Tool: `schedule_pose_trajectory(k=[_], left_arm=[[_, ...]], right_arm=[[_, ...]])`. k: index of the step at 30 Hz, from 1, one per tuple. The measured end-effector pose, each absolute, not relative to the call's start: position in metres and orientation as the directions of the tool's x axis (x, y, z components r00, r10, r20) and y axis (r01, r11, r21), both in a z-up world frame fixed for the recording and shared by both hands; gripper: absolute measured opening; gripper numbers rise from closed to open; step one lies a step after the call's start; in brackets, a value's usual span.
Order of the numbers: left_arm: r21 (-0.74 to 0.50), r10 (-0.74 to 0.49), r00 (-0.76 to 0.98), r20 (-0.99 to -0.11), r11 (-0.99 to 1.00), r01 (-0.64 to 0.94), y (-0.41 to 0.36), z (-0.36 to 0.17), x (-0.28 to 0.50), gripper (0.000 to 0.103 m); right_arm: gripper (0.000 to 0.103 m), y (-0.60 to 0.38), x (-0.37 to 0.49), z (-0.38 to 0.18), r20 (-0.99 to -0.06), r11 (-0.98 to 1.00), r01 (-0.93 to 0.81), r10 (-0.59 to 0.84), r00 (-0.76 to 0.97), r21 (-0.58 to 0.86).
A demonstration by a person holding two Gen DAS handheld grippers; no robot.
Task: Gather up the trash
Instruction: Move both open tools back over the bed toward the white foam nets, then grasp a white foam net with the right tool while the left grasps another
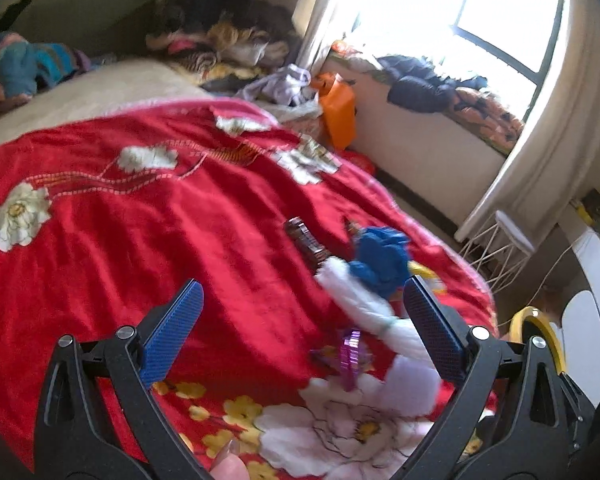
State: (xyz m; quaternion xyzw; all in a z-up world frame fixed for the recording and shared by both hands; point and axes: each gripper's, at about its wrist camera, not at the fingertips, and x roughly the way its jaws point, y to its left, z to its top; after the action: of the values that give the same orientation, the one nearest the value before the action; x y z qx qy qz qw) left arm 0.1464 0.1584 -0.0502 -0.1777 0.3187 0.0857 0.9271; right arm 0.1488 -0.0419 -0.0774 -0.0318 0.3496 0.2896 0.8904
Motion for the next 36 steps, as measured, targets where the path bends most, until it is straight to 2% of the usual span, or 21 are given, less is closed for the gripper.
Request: schedule_pose_trajectory(k=[8,11,14,17,19,21,22,28,36], left_arm=[[-0.321,-0.040,0.739,-0.672,0.916,-0.242,0.166,-0.071,0.181,0.092],[-0.359,-0.085,0.726,-0.682,0.904,-0.231,0.168,-0.079,0.192,0.083],[-0.399,-0.139,0.706,-0.695,0.891,-0.217,0.168,-0.088,0.202,0.070],[-0.432,-0.190,0.691,-0.698,0.881,-0.194,0.163,-0.093,0.206,0.056],[-0.449,-0.212,0.686,-0.696,0.874,-0.185,0.160,-0.094,0.207,0.037],[-0.454,-0.223,0.685,-0.693,0.873,-0.176,0.155,-0.093,0.204,0.020],[-0.454,-0.227,0.685,-0.692,0.875,-0.168,0.152,-0.092,0.202,0.016],[-0.454,-0.247,0.694,-0.676,0.881,-0.129,0.134,-0.082,0.189,0.010],[-0.413,-0.271,0.682,-0.680,0.910,-0.050,0.100,-0.066,0.172,0.010]], right_arm=[[0.092,-0.026,0.174,-0.101,-0.688,0.842,-0.499,0.485,0.539,0.203],[0.085,-0.027,0.184,-0.109,-0.706,0.845,-0.481,0.488,0.514,0.234],[0.076,-0.029,0.189,-0.115,-0.720,0.843,-0.467,0.496,0.485,0.266],[0.061,-0.032,0.190,-0.121,-0.728,0.829,-0.463,0.522,0.444,0.313],[0.044,-0.034,0.187,-0.124,-0.734,0.824,-0.464,0.530,0.424,0.326],[0.033,-0.034,0.183,-0.123,-0.733,0.819,-0.471,0.534,0.420,0.327],[0.031,-0.036,0.180,-0.120,-0.730,0.820,-0.476,0.533,0.428,0.319],[0.027,-0.057,0.169,-0.112,-0.716,0.836,-0.452,0.519,0.467,0.311],[0.024,-0.104,0.158,-0.105,-0.713,0.867,-0.403,0.478,0.513,0.292]])
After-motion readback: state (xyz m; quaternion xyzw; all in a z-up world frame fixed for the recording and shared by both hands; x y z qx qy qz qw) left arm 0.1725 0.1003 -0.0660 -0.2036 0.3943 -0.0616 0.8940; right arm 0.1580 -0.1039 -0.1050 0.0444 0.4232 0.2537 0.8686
